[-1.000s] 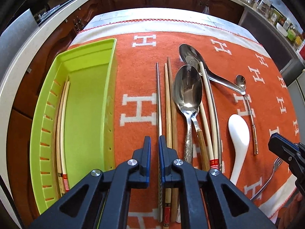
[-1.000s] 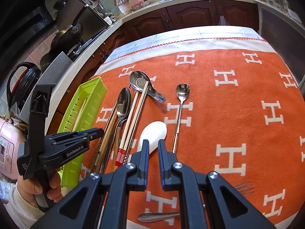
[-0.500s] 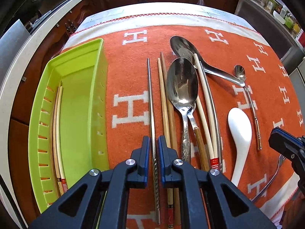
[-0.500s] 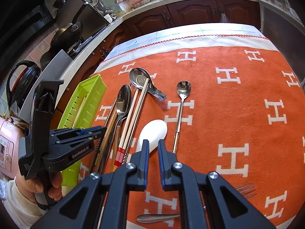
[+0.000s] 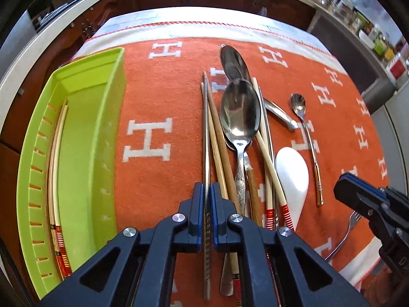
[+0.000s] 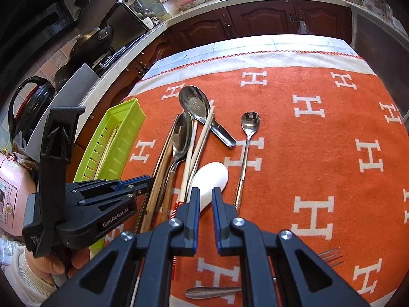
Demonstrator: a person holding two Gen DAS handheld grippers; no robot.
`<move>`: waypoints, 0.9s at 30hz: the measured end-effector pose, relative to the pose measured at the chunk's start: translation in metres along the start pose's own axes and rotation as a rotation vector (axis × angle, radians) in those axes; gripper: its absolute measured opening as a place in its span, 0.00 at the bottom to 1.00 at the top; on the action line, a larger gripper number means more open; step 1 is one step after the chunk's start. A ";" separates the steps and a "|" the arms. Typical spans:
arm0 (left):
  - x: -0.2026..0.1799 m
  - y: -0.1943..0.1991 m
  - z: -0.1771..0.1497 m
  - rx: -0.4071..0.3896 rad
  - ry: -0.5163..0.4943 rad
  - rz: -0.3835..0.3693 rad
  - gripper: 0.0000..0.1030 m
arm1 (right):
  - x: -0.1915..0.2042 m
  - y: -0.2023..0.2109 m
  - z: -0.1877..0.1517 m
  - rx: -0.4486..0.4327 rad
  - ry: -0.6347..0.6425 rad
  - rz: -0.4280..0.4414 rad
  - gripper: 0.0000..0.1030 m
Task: Organize utensils
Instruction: 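Place the metal chopstick in the green tray with the left tool while the right tool grasps a red-striped chopstick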
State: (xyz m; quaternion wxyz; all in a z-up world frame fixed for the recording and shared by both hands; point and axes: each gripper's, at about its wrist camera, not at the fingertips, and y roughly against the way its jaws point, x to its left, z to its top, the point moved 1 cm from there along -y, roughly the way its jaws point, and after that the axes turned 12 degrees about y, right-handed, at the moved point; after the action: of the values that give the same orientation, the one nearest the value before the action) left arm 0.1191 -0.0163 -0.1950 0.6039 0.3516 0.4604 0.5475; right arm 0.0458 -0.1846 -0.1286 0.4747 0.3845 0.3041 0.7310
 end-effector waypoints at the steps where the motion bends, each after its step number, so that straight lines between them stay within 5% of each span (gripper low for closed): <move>1: 0.002 0.003 0.000 -0.007 0.007 -0.006 0.03 | 0.000 0.001 0.000 -0.001 0.002 -0.001 0.09; 13: 0.031 0.066 0.014 -0.112 0.064 -0.058 0.03 | 0.019 -0.004 0.009 0.023 0.033 0.004 0.09; 21: 0.071 0.107 0.031 -0.223 0.083 0.009 0.03 | 0.036 -0.013 0.019 0.033 0.073 -0.010 0.17; 27: 0.102 0.089 0.029 -0.180 0.128 0.063 0.03 | 0.045 -0.030 0.020 0.071 0.118 -0.052 0.17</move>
State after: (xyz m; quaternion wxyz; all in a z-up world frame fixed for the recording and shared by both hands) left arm 0.1139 0.1001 -0.1204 0.5848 0.2748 0.4356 0.6267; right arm 0.0654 -0.1303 -0.1300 0.4609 0.3494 0.3672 0.7285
